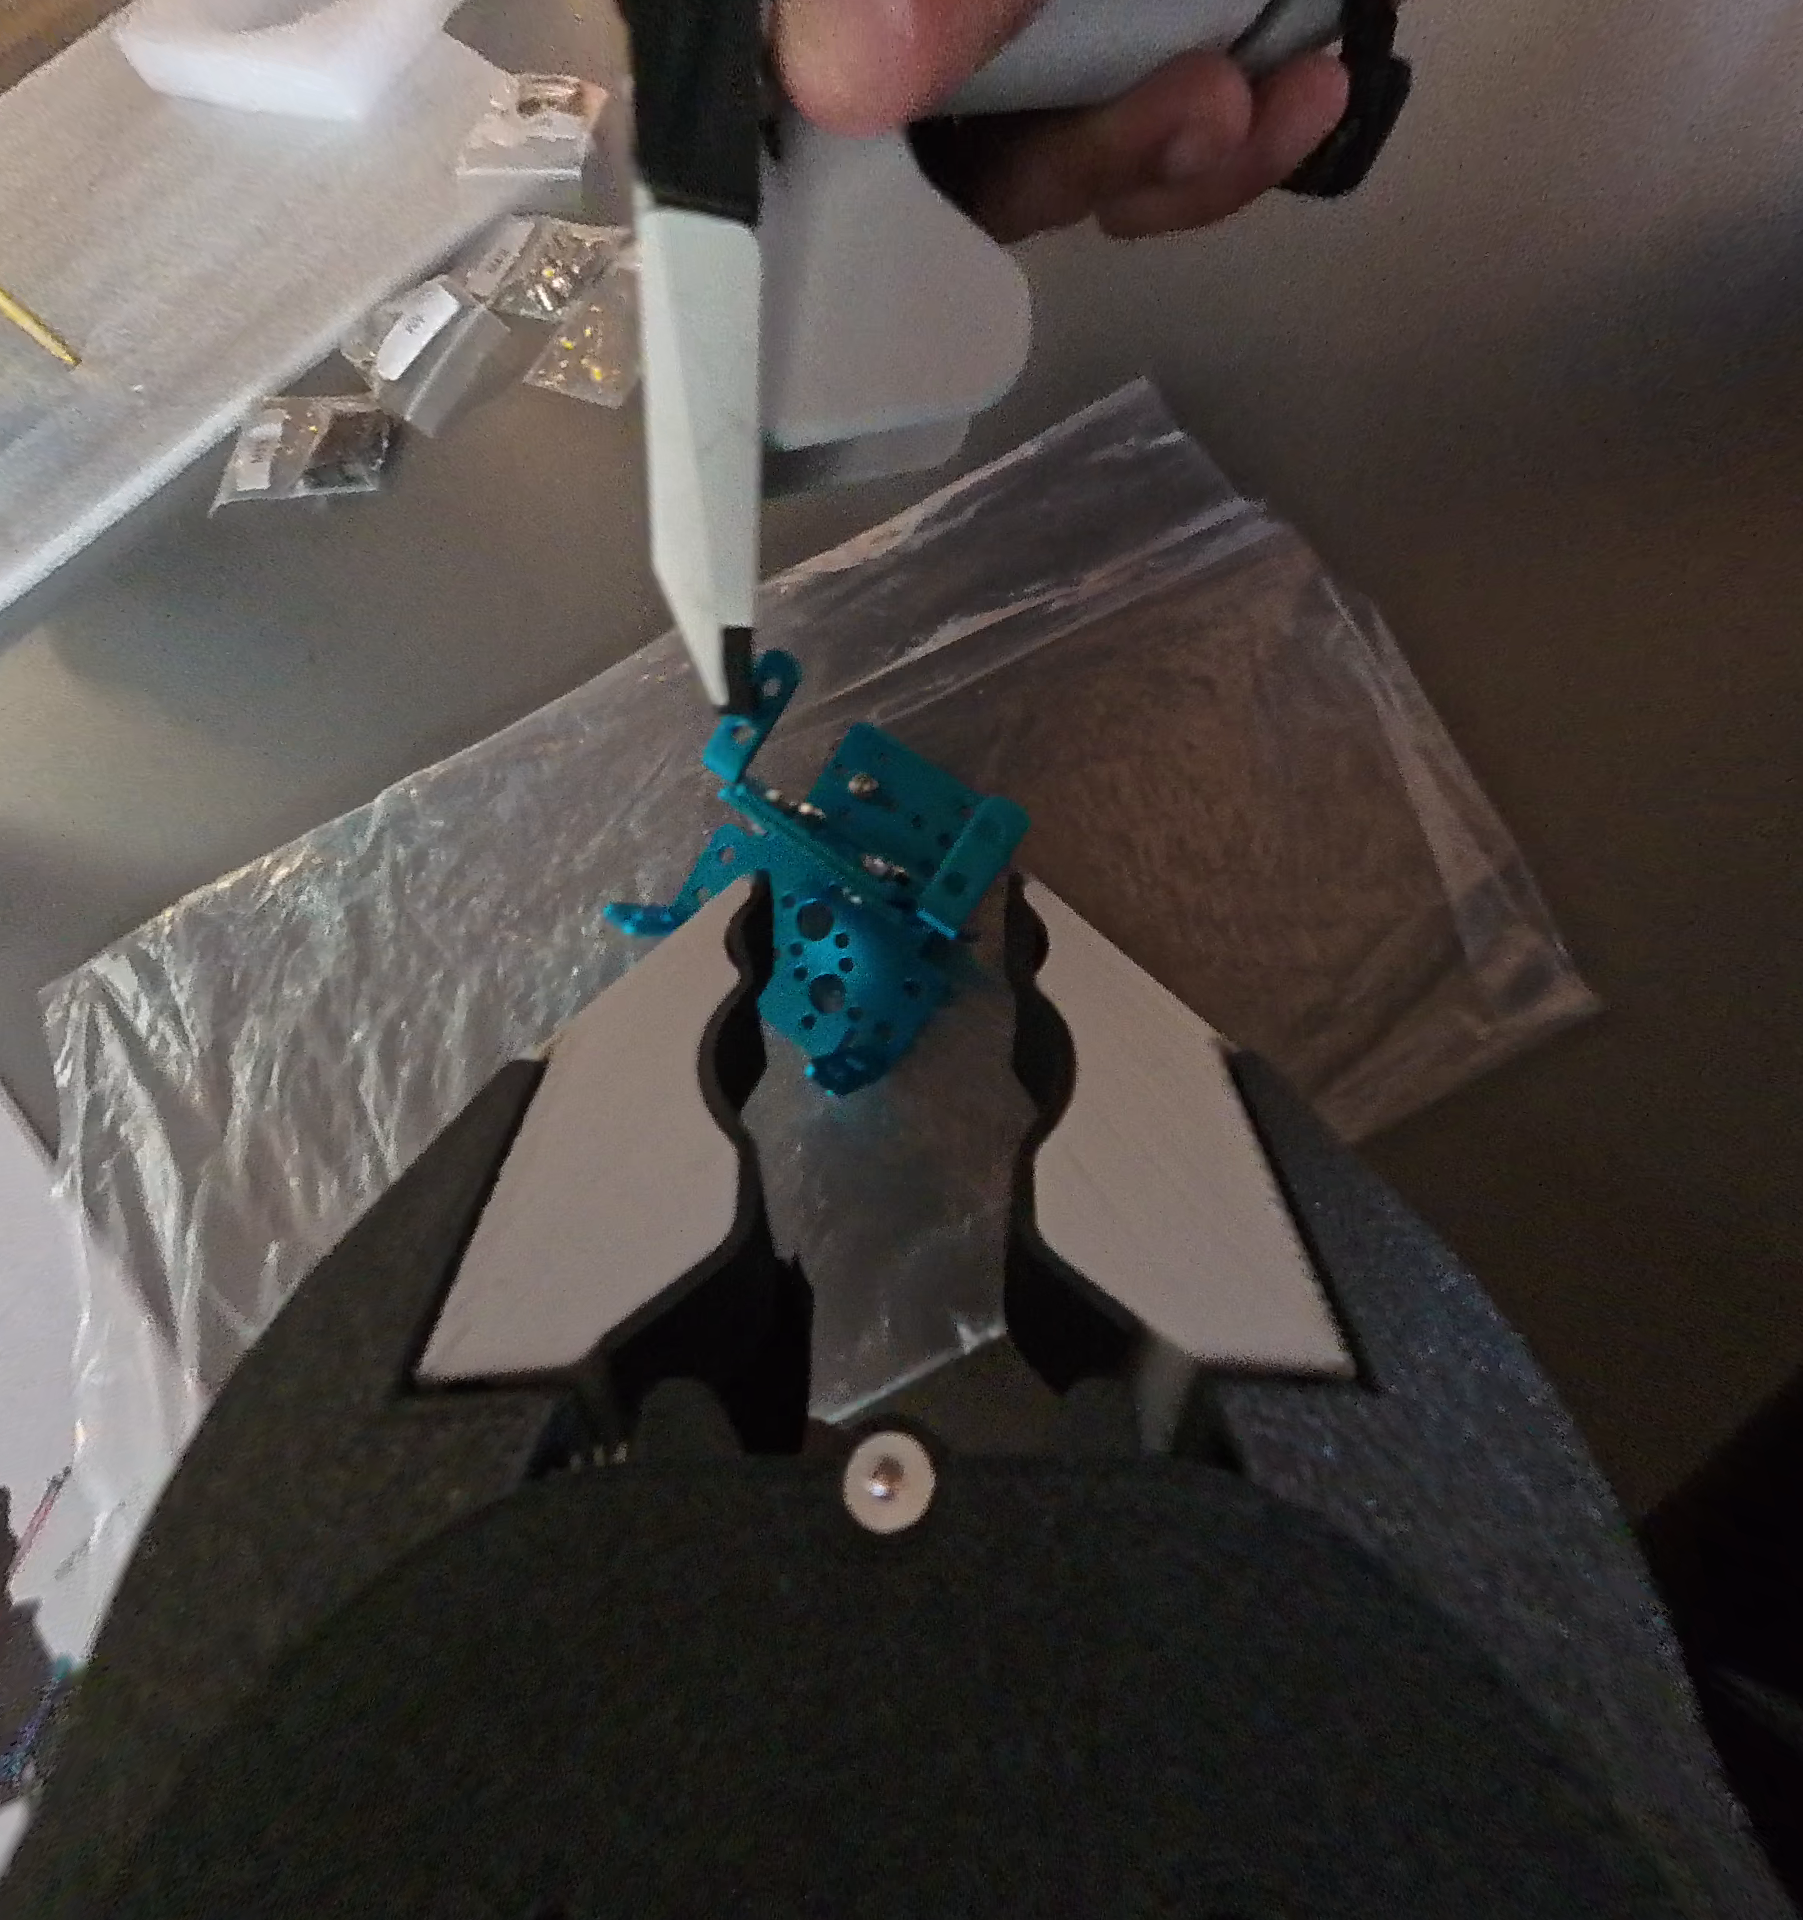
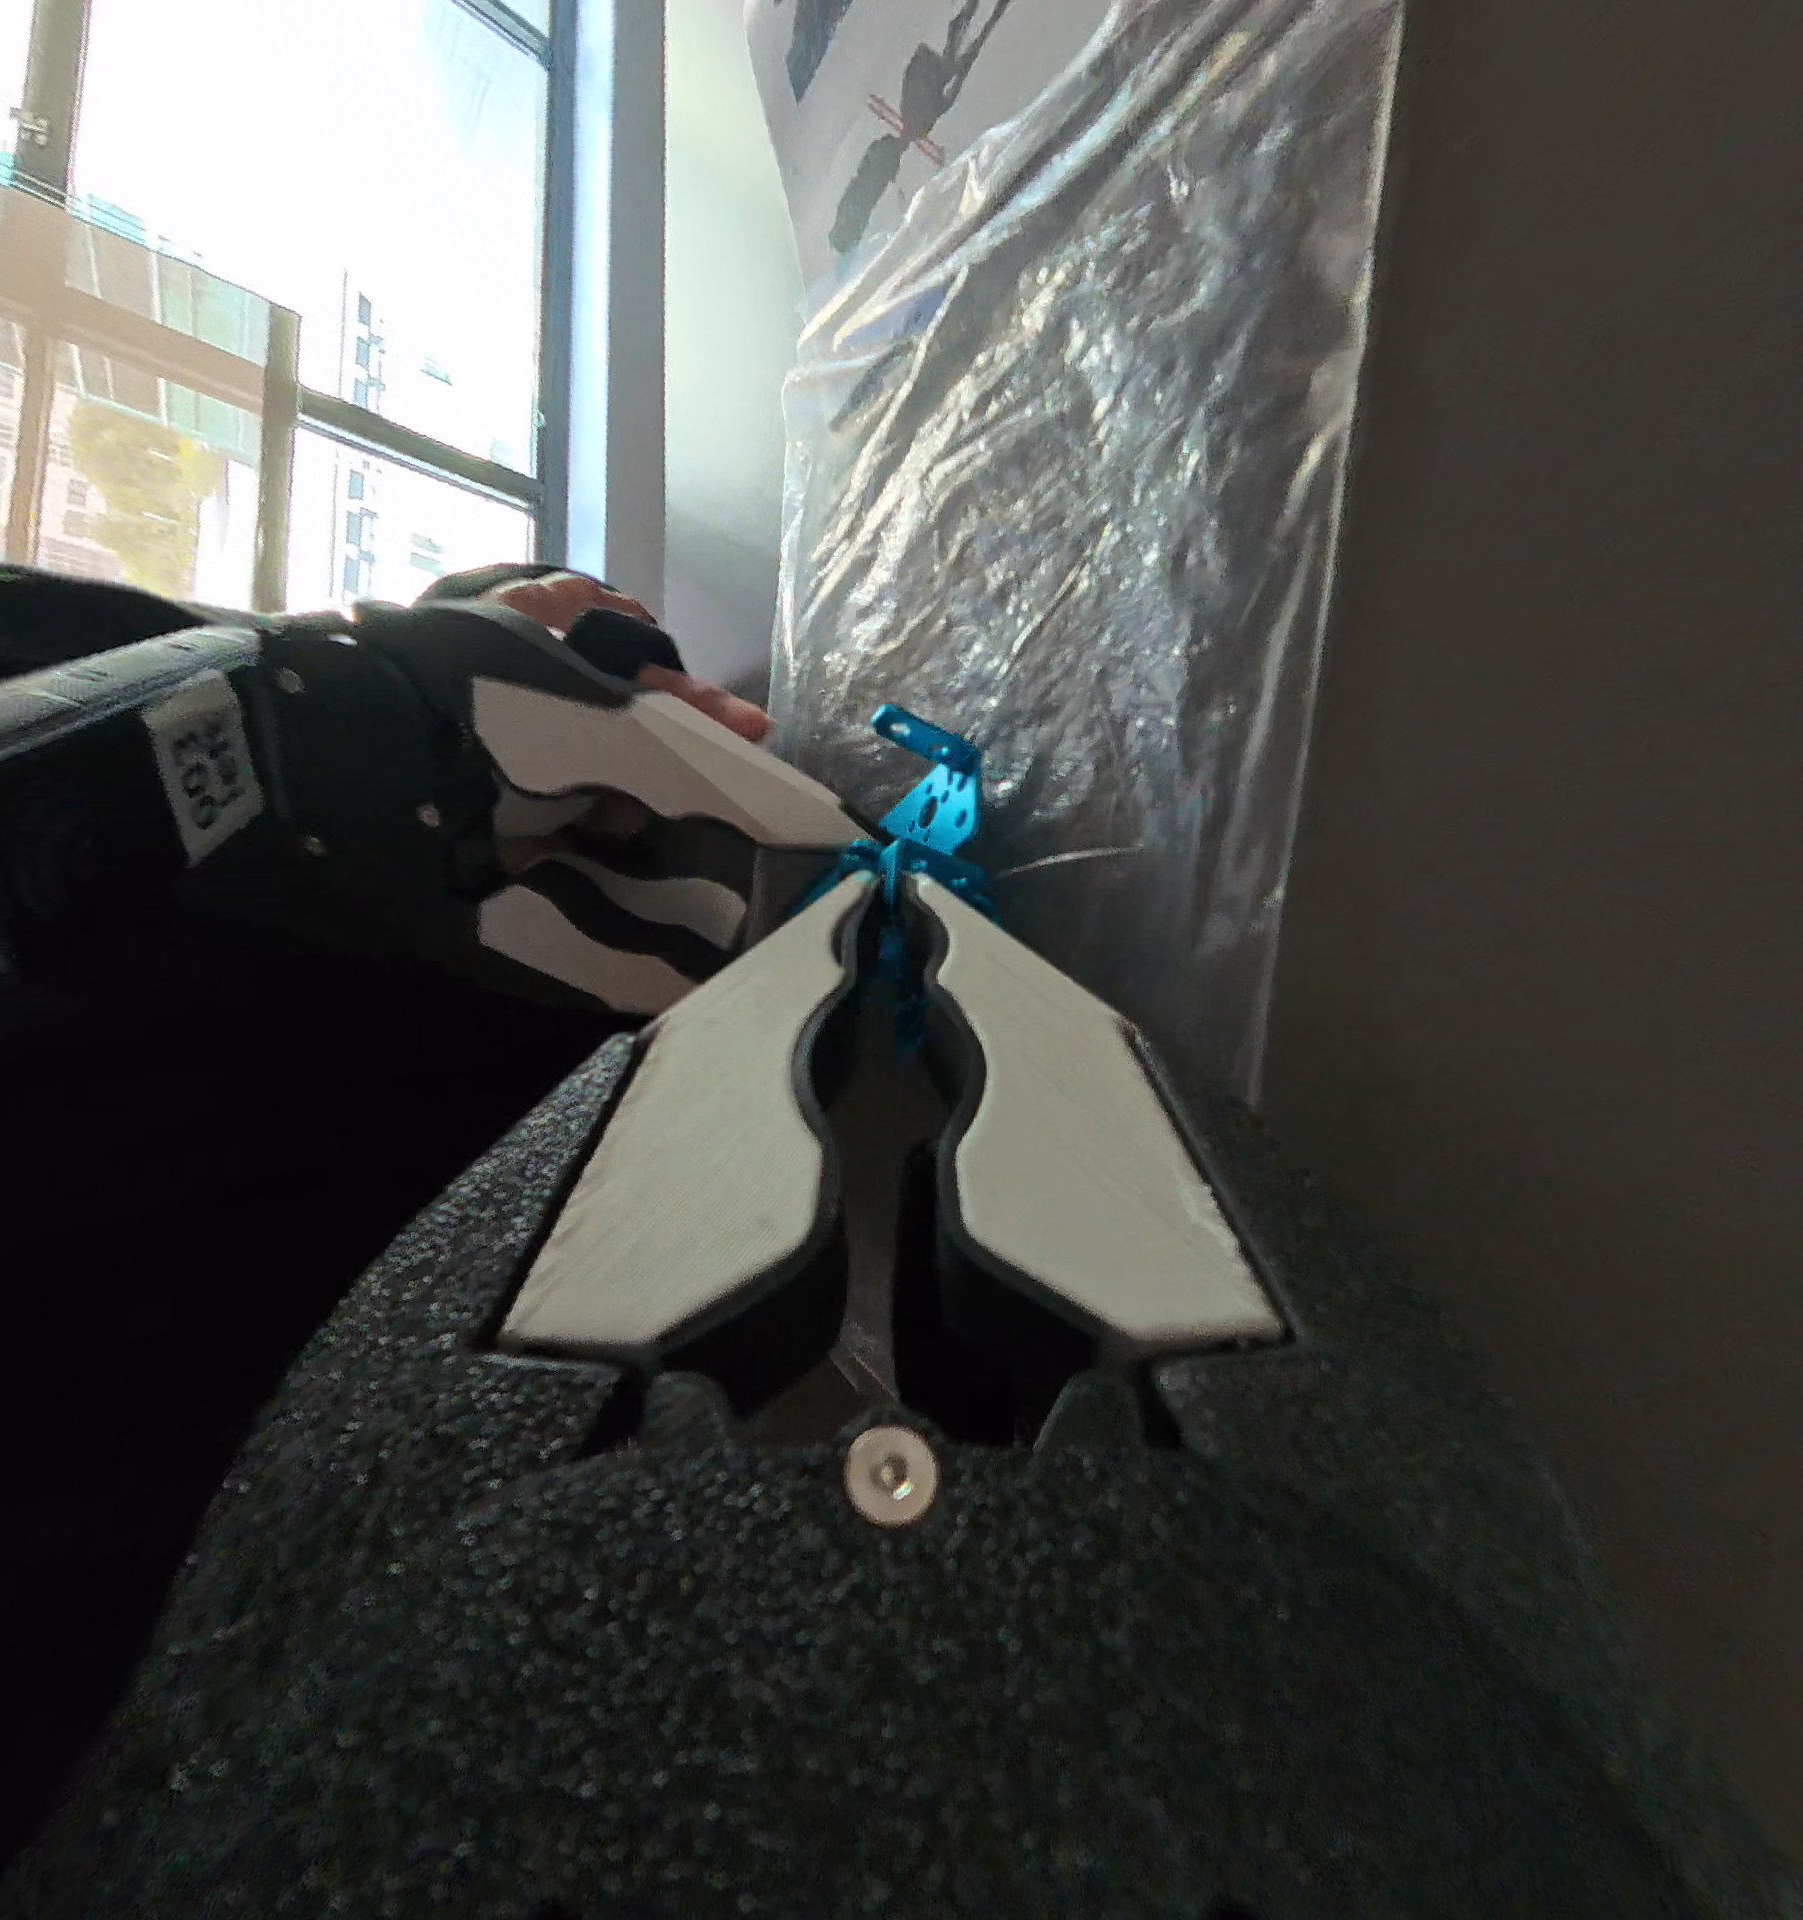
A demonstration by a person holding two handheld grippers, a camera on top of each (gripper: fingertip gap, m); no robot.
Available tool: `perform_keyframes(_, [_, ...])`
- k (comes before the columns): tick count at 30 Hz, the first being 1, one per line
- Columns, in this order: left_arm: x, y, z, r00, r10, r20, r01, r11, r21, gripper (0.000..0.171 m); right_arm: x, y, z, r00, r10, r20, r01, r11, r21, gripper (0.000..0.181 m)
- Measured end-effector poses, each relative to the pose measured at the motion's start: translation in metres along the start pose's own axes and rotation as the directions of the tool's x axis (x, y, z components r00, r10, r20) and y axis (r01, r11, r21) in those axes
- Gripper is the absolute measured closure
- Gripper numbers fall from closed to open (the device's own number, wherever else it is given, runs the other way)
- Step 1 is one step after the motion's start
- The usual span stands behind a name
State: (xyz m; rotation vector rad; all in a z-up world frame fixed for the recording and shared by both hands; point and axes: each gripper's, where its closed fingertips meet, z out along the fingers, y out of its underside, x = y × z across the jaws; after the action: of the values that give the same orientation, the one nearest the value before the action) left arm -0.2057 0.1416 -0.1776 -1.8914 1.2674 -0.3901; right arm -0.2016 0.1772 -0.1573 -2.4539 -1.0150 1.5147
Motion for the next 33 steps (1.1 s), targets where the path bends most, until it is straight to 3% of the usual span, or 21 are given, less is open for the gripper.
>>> perform_keyframes(4, [-0.009,0.010,-0.021,0.997,-0.080,-0.010,0.080,0.996,0.025,0.121,-0.007,0.006,0.002,1.000,-0.020,0.019,0.021,1.000,-0.022,0.180])
perform_keyframes(7, [-0.018,0.023,-0.031,0.995,-0.096,-0.016,0.096,0.995,0.018,0.129,-0.018,0.001,-0.005,0.997,-0.014,0.075,0.011,0.999,0.043,0.181])
perform_keyframes(13, [-0.023,0.014,-0.036,0.997,-0.058,-0.051,0.062,0.995,0.081,0.144,-0.035,-0.002,-0.010,0.994,-0.031,0.106,0.014,0.988,0.155,0.181])
perform_keyframes(19, [-0.032,0.006,-0.028,0.982,-0.117,-0.147,0.131,0.988,0.085,0.138,-0.038,0.019,-0.008,0.990,-0.141,-0.018,0.142,0.975,0.172,0.181])
perform_keyframes(24, [-0.016,0.009,-0.010,0.940,-0.022,-0.341,0.029,0.999,0.016,0.146,-0.041,0.030,-0.009,0.984,-0.172,-0.044,0.177,0.970,0.169,0.181])
perform_keyframes(27, [-0.003,0.004,-0.006,0.885,-0.058,-0.462,0.059,0.998,-0.011,0.167,-0.042,0.030,-0.014,0.981,-0.190,-0.038,0.194,0.964,0.180,0.181])
perform_keyframes(30, [-0.003,-0.005,-0.014,0.851,-0.037,-0.524,0.021,0.999,-0.037,0.170,-0.041,0.028,-0.026,0.973,-0.226,-0.054,0.233,0.948,0.215,0.181])
perform_keyframes(33, [-0.019,-0.022,-0.026,0.851,0.083,-0.519,-0.141,0.987,-0.073,0.170,-0.043,0.024,-0.036,0.966,-0.255,-0.049,0.259,0.932,0.254,0.181])
